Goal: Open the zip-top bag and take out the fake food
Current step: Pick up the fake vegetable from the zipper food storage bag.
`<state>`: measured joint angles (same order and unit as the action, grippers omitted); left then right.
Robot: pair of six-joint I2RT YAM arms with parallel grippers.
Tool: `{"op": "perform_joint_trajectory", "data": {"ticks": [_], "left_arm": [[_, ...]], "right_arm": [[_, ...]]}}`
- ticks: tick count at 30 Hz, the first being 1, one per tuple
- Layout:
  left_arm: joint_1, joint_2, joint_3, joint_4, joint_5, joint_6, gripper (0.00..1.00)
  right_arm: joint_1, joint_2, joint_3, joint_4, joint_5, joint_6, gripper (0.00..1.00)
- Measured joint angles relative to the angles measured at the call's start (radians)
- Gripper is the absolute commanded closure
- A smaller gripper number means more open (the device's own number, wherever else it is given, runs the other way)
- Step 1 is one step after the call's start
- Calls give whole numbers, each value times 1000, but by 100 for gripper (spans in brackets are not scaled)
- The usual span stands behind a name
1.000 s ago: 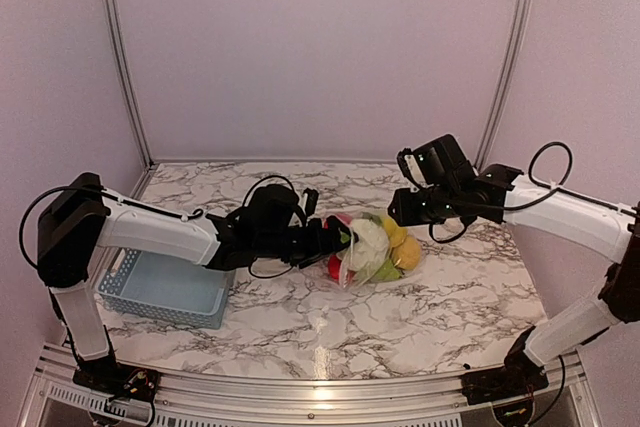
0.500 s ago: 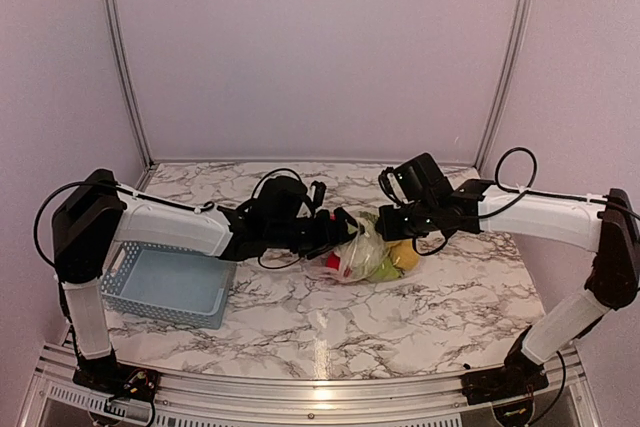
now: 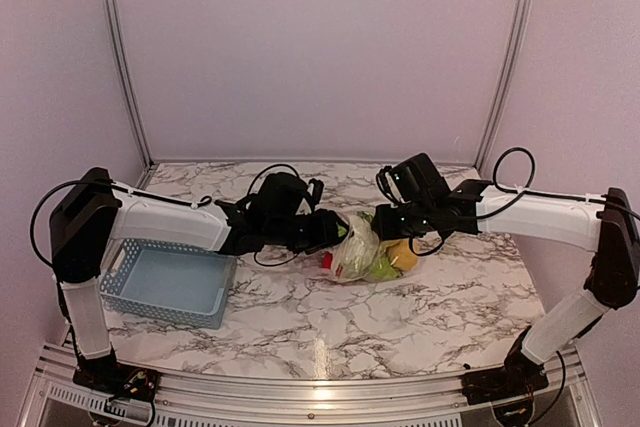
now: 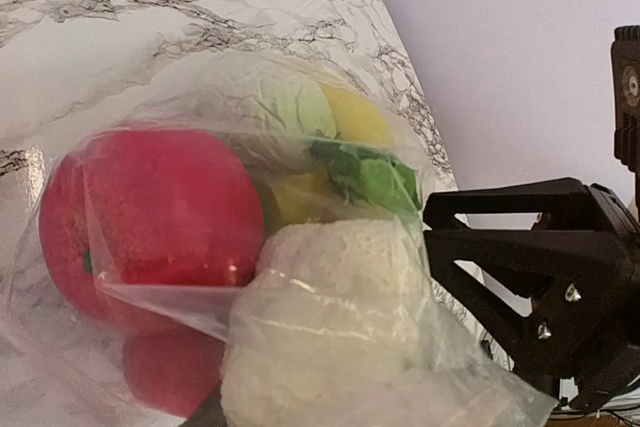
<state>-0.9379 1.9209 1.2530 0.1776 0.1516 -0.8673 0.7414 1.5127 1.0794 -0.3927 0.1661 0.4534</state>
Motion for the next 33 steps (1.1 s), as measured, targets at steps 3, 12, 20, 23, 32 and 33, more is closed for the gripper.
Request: {"op": "perform_joint_trajectory", "data": {"ticks": [3,12,20,23,32,33], "left_arm": [[0,-19,-10,-21,-9,11,72],[0,-84,-79,-33,-22,16,52],[5,-92,-116,11,-18,-6,43],[5,-99,-133,30,-17,-13,37],[16,-126,-192,84,-10,-38,33],[17,-132,-204,93,-10,-43,31]], "right_arm": [[-3,0,0,5,0,0,69],[-33,0,-2,35,-1,3,69],[-39,7,-11,47,-4,3,70],[-45,8,-21,49,-4,3,70],[-45,30,-24,61,-6,2,72],[-45,35,-24,63,-8,2,72]]}}
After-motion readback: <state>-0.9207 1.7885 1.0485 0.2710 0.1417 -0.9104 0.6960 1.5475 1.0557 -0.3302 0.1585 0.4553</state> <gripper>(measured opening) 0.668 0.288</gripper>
